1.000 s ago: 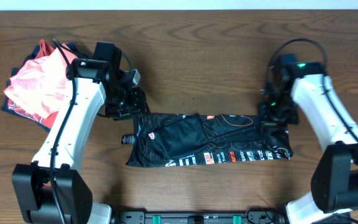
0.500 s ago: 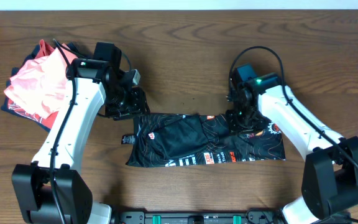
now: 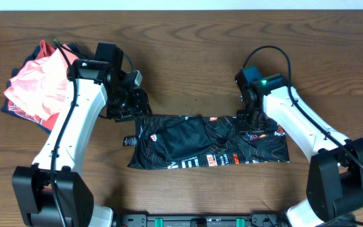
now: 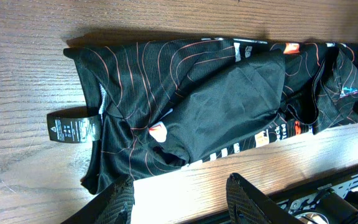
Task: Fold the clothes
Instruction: 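Grasp the strip's right end with the right gripper and fold it leftward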
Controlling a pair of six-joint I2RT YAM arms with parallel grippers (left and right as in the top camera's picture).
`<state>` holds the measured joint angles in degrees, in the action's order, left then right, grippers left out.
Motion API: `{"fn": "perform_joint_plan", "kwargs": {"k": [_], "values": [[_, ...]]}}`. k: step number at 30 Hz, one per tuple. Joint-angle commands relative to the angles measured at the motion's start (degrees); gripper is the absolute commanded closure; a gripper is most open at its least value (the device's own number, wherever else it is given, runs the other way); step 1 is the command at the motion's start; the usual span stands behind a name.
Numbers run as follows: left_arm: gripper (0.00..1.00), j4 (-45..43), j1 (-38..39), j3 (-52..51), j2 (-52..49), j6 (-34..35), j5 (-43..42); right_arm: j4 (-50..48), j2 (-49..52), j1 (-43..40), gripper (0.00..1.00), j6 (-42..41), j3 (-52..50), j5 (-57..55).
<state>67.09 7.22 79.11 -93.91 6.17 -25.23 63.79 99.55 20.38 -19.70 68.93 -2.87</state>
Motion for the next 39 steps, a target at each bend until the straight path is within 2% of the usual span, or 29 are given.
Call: {"fn": "perform_joint_plan", "kwargs": {"k": [1,9,16,20,21,23,25,26,30,35,36,37,38,39], "values": [[0.50,0.31,-0.24,0.44,0.37,0.31,0.39,-2.75,0.02,0.24,0.40,-0.61,-1.66,-1.20],[0.50,0.26,-0.24,0.44,0.37,0.31,0.39,-12.26,0.87,0.50,0.41,1.09,-4.17,1.01],[0.50,0.22,-0.24,0.44,0.37,0.31,0.39,-15.19,0.90,1.60,0.41,2.23,-6.10,1.46],[0.50,0.07,-0.24,0.44,0.37,0.31,0.39,-17.90,0.90,1.81,0.44,2.84,-8.07,1.49],[0.50,0.07,-0.24,0.44,0.37,0.31,0.39,-18.27,0.90,1.81,0.47,2.82,-8.41,1.46],[0.50,0.07,-0.24,0.44,0.37,0.31,0.39,-19.02,0.90,1.81,0.62,2.82,-9.07,1.40],[0.50,0.09,-0.24,0.44,0.37,0.31,0.39,-19.87,0.90,1.81,0.95,2.82,-9.25,1.42],[0.50,0.09,-0.24,0.44,0.37,0.31,0.39,-20.52,0.90,1.81,0.99,2.82,-9.25,1.42],[0.50,0.07,-0.24,0.44,0.37,0.31,0.39,-24.00,0.83,1.81,0.99,2.95,-8.17,2.08],[0.50,0.07,-0.24,0.44,0.37,0.31,0.39,-28.79,0.83,1.81,0.97,8.76,-6.43,13.92],[0.50,0.07,-0.24,0.44,0.37,0.31,0.39,-29.07,0.83,1.81,0.85,9.53,-6.43,15.74],[0.50,0.07,-0.24,0.44,0.37,0.31,0.39,-29.03,0.83,1.81,0.66,9.73,-6.43,16.44],[0.50,0.09,-0.24,0.44,0.37,0.31,0.39,-28.50,0.83,1.81,0.56,9.73,-6.43,16.37],[0.50,0.09,-0.24,0.44,0.37,0.33,0.39,-27.78,0.72,1.77,0.56,9.70,-6.40,16.15]]}}
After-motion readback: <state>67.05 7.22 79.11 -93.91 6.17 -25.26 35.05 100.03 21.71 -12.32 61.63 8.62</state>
